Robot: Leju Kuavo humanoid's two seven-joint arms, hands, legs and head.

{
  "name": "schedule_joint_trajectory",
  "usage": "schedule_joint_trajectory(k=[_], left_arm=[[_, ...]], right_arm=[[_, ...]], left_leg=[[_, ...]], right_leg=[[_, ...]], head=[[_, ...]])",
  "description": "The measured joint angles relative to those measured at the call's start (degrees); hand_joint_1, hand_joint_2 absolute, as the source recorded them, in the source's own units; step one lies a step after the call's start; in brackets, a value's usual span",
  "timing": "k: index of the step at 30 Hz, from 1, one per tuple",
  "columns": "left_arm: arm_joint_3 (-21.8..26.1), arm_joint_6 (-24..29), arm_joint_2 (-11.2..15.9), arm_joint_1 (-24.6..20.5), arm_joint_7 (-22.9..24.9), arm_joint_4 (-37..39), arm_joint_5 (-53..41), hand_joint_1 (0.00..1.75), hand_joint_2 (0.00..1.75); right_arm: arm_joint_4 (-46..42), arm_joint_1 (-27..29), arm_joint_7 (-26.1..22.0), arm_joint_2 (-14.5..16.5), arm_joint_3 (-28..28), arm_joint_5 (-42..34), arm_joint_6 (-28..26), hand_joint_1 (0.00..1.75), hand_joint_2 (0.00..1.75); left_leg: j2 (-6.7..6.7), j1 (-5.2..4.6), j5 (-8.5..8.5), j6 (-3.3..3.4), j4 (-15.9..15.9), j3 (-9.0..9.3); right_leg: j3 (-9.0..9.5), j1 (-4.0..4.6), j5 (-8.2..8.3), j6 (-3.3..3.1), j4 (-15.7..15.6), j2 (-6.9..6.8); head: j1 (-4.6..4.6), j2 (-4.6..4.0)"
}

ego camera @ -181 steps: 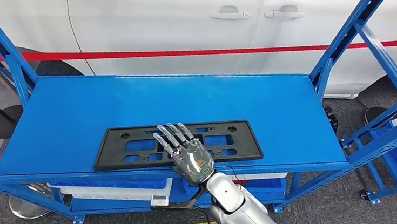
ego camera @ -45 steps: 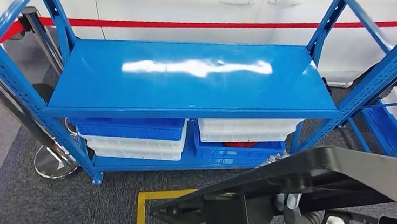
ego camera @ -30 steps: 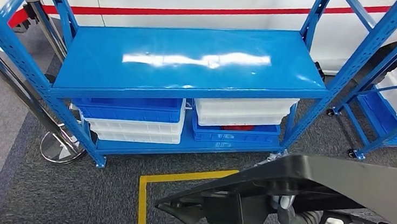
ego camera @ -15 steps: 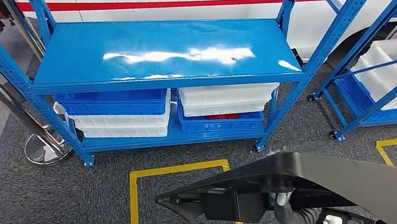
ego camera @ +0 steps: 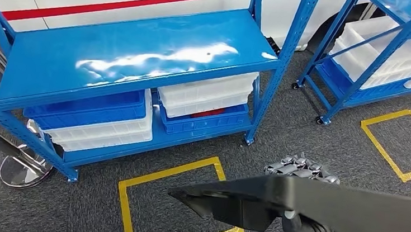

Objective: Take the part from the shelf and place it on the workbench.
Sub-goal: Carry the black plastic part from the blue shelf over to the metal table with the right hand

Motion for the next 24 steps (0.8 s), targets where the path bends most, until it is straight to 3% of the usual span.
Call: schedule_joint_trajectory(k=[2, 4, 5, 6, 7, 9, 10, 11, 13, 15, 17, 19, 21, 22, 23, 24], left_arm=[[0.11, 0.53, 0.08, -0.1, -0.23, -0.02, 0.22, 0.0, 1.75], [0.31, 1.35, 0.13, -0.01, -0.86, -0.03, 0.34, 0.0, 1.75], [0.39, 1.73, 0.14, 0.08, -1.26, -0.04, 0.32, 0.0, 1.75], [0.42, 2.09, 0.15, 0.2, -1.71, -0.07, 0.25, 0.0, 1.75], [0.43, 2.35, 0.17, 0.28, -2.08, -0.09, 0.17, 0.0, 1.75], [0.43, 2.56, 0.19, 0.33, -2.54, -0.14, -0.05, 0.0, 1.75], [0.42, 2.56, 0.2, 0.32, -2.6, -0.14, -0.16, 0.0, 1.75], [0.41, 2.57, 0.21, 0.31, -2.58, -0.14, -0.29, 0.0, 1.75], [0.39, 2.6, 0.22, 0.28, -2.42, -0.14, -0.51, 0.0, 1.75], [0.4, 2.62, 0.11, 0.17, -2.33, -0.14, -0.64, 0.0, 1.75], [0.4, 2.74, -0.02, 0.05, -2.26, -0.16, -0.73, 0.0, 1.75], [0.4, 2.9, -0.05, 0.1, -1.81, -0.19, -0.85, 0.0, 1.75], [0.4, 2.94, -0.09, 0.24, -1.01, -0.19, -0.95, 0.0, 1.75], [0.4, 2.96, -0.12, 0.26, -0.65, -0.19, -0.97, 0.0, 1.75], [0.4, 3.02, -0.17, 0.25, -0.38, -0.19, -0.97, 0.0, 1.75], [0.4, 3.18, -0.23, 0.2, -0.18, -0.19, -0.97, 0.0, 1.75]], right_arm=[[-0.69, 0.07, -0.08, -0.1, 0.08, 0.31, -0.28, 1.55, 1.75], [-1.13, 0.27, -0.22, -0.12, 0.24, 0.94, -0.82, 1.55, 1.75], [-1.31, 0.49, -0.27, -0.12, 0.34, 1.34, -1.15, 1.55, 1.75], [-1.53, 0.72, -0.3, -0.12, 0.42, 1.69, -1.47, 1.55, 1.75], [-1.8, 0.91, -0.31, -0.12, 0.47, 2.0, -1.76, 1.55, 1.75], [-2.51, 1.12, -0.3, -0.12, 0.55, 2.37, -2.25, 1.55, 1.75], [-2.87, 1.19, -0.3, -0.12, 0.57, 2.46, -2.47, 1.55, 1.75], [-3.19, 1.29, -0.3, -0.13, 0.61, 2.53, -2.66, 1.55, 1.75], [-3.67, 1.64, -0.3, -0.15, 0.65, 2.6, -2.9, 1.55, 1.75], [-4.06, 2.04, -0.31, -0.27, 0.67, 2.63, -2.93, 1.55, 1.75], [-4.43, 2.24, -0.34, -0.51, 0.69, 2.66, -3.04, 1.55, 1.75], [-4.61, 2.42, -0.34, -0.68, 0.79, 2.8, -3.43, 1.55, 1.75], [-4.6, 2.82, -0.22, -0.79, 0.96, 3.22, -3.92, 1.55, 1.75], [-4.6, 3.02, -0.1, -0.85, 1.08, 3.58, -4.22, 1.55, 1.75], [-4.6, 3.14, 0.04, -0.9, 1.24, 3.97, -4.59, 1.55, 1.75], [-4.6, 3.2, 0.19, -0.95, 1.44, 4.31, -5.08, 1.55, 1.75]], left_leg=[[-1.91, 0.19, -2.13, -0.3, 2.68, -1.1], [-4.36, 0.18, -6.09, -0.17, 9.93, -4.39], [-4.85, 0.09, -7.59, -0.09, 13.83, -6.21], [-5.07, -0.01, -8.12, -0.01, 16.35, -7.44], [-5.17, -0.1, -7.42, 0.12, 16.63, -7.64], [-5.91, -0.17, -3.46, 0.52, 10.9, -5.08], [-7.1, -0.15, -1.87, 0.7, 7.1, -3.37], [-8.16, -0.1, -0.89, 0.85, 4.2, -2.07], [-9.23, -0.25, -0.79, 1.18, 2.11, -1.2], [-8.08, -0.36, -0.44, 1.82, 1.74, -1.14], [-6.74, -0.14, -0.02, 2.51, 1.22, -1.04], [-5.37, -0.16, 0.12, 2.83, 1.0, -1.03], [-3.93, -0.3, 0.08, 2.89, 1.01, -1.1], [-3.24, -0.34, 0.04, 2.88, 1.01, -1.11], [-2.59, -0.36, -0.01, 2.84, 1.01, -1.07], [-2.02, -0.39, -0.08, 2.76, 1.0, -0.97]], right_leg=[[-0.02, -0.14, 0.48, -1.03, -0.5, 0.97], [-0.17, -0.03, 0.73, -1.69, -0.63, 1.95], [-0.28, 0.15, 0.78, -1.84, -0.57, 2.54], [-0.37, 0.33, 0.8, -1.91, -0.47, 3.23], [-0.45, 0.46, 0.8, -1.94, -0.3, 3.96], [-0.56, 0.55, 0.65, -1.84, 0.26, 5.47], [-0.72, 0.61, 0.47, -1.67, 0.67, 6.15], [-1.0, 0.61, 0.33, -1.44, 1.12, 6.84], [-1.69, 0.43, 0.33, -0.76, 1.65, 8.03], [-2.11, 0.11, 0.59, -0.07, 1.66, 8.86], [-3.15, 0.2, -0.7, 0.58, 3.65, 6.78], [-6.11, 0.15, -4.05, 1.23, 9.85, 3.43], [-9.21, -0.15, -6.36, 1.67, 16.16, 2.25], [-9.61, -0.21, -6.11, 1.74, 16.94, 2.07], [-8.74, -0.2, -4.78, 1.68, 15.3, 1.86], [-6.76, -0.08, -2.82, 1.43, 11.65, 1.31]], head=[[-0.16, 0.01], [-0.37, 0.0], [-0.44, 0.0], [-0.45, 0.0], [-0.45, 0.01], [-0.44, 0.01], [-0.43, 0.01], [-0.42, 0.01], [-0.4, 0.01], [-0.43, 0.01], [-0.1, 0.01], [0.26, 0.01], [0.3, 0.0], [0.31, 0.01], [0.31, 0.01], [0.31, 0.01]])
